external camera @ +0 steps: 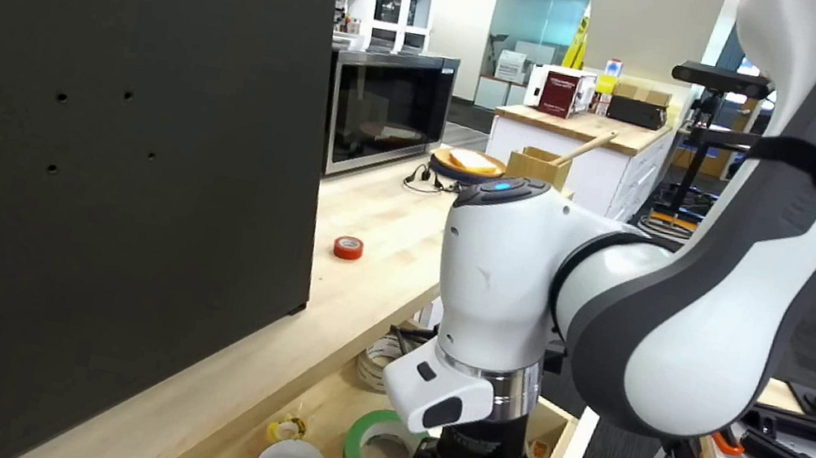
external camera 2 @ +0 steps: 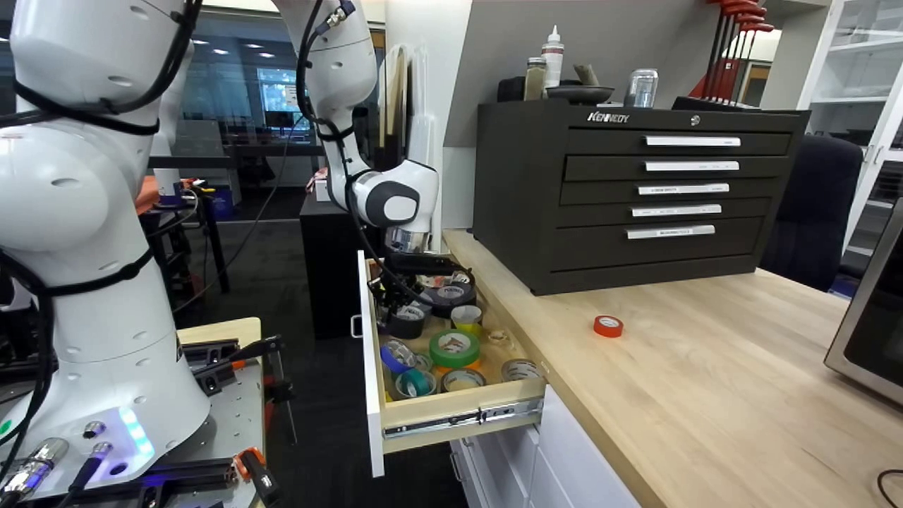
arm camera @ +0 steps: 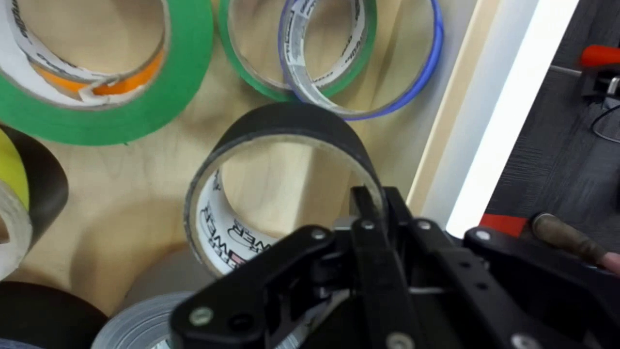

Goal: Put the black tape in the topmost drawer

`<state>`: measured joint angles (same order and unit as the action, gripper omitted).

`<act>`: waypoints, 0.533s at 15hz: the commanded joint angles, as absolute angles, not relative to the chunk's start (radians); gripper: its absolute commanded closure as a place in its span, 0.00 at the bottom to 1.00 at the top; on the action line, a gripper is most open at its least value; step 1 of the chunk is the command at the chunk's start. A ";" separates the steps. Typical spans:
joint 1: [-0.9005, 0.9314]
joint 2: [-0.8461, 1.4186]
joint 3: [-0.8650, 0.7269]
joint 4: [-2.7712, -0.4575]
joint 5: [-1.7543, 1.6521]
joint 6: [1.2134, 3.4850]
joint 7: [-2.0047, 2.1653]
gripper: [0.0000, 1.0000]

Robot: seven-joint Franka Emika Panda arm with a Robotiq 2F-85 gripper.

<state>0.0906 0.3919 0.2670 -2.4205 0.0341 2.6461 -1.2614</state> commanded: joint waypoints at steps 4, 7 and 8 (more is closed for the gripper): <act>0.068 0.472 0.336 -2.423 0.001 2.760 -1.306 0.97; 0.058 0.469 0.342 -2.426 -0.035 2.790 -1.314 0.67; 0.056 0.451 0.343 -2.435 -0.045 2.795 -1.314 0.60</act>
